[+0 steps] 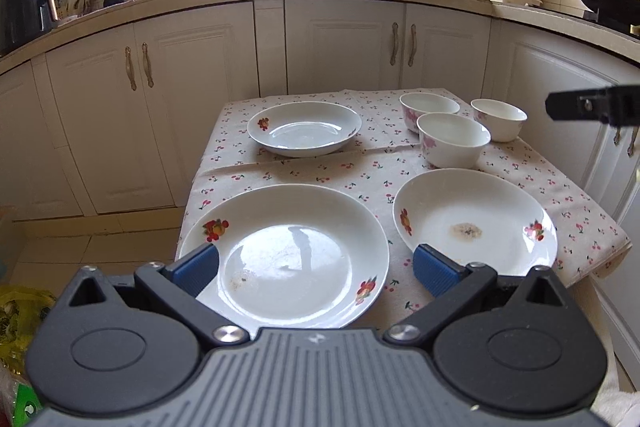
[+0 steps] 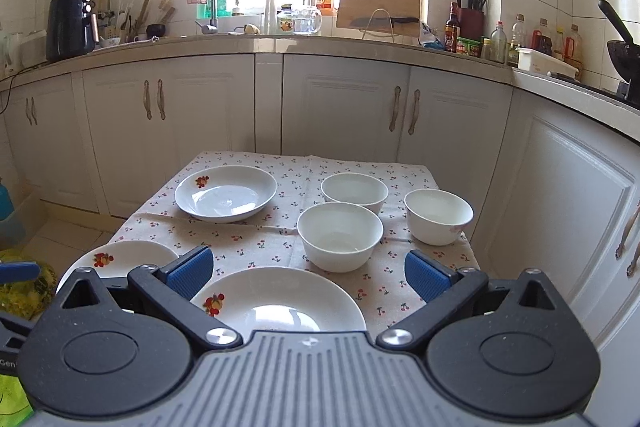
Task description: Organize plates and bowls
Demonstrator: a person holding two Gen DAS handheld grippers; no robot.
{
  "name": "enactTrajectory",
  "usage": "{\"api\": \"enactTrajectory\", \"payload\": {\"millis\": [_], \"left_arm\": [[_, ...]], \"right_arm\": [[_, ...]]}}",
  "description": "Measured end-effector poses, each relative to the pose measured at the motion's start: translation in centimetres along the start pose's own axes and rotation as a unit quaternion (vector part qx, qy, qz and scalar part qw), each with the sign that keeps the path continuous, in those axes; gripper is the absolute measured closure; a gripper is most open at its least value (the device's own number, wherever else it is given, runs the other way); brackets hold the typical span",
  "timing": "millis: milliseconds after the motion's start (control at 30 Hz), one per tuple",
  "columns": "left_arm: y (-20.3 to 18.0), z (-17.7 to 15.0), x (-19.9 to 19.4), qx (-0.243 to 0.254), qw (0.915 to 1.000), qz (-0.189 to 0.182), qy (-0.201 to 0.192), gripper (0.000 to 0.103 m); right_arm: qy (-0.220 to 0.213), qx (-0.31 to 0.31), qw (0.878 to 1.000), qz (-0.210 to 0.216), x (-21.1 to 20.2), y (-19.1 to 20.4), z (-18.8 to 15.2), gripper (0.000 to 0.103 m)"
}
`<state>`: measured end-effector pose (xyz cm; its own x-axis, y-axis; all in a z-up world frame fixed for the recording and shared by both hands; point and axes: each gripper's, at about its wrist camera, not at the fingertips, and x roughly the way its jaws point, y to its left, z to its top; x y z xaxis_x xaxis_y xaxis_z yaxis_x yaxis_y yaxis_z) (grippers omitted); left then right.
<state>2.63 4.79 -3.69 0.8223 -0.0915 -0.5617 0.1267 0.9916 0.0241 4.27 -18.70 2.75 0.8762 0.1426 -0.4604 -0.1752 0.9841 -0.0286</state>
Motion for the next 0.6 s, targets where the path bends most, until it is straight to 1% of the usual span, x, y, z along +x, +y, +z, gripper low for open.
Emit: {"api": "enactTrajectory", "payload": {"millis": [33, 133, 200, 267, 333, 400, 467, 600], "left_arm": [[0.4, -0.4, 0.1, 0.003, 1.0, -0.001, 0.0, 0.001], [1.7, -1.6, 0.4, 0.007, 1.0, 0.0, 0.005, 0.001], [2.6, -2.4, 0.7, 0.003, 0.9999, 0.0, 0.01, 0.001], [3.5, -3.1, 1.2, -0.004, 0.9995, -0.003, 0.031, 0.001], [4.6, -4.0, 1.8, -0.019, 0.9984, -0.02, 0.05, 0.001], [5.3, -4.7, 2.5, -0.027, 0.9973, -0.036, 0.059, 0.001], [5.7, -5.1, 3.3, -0.013, 0.9963, -0.048, 0.07, 0.001], [6.2, -5.4, 4.6, 0.016, 0.9951, -0.058, 0.078, 0.001]], "right_arm": [[-0.002, 0.0, 1.0, 0.012, 0.4, -0.1, 0.2, 0.0], [-0.007, -0.006, 0.998, 0.066, 1.6, -0.1, 0.3, 0.0], [0.002, -0.016, 0.996, 0.092, 2.6, 0.5, 0.5, 0.0], [0.018, -0.025, 0.994, 0.107, 3.7, 1.4, 0.6, 0.0], [0.03, -0.029, 0.992, 0.123, 4.7, 2.2, 0.5, 0.0], [0.043, -0.03, 0.989, 0.14, 5.6, 2.9, 0.6, 0.0], [0.058, -0.031, 0.986, 0.156, 6.7, 3.6, 0.6, 0.0], [0.081, -0.038, 0.982, 0.165, 8.4, 4.8, 0.7, 0.0]]}}
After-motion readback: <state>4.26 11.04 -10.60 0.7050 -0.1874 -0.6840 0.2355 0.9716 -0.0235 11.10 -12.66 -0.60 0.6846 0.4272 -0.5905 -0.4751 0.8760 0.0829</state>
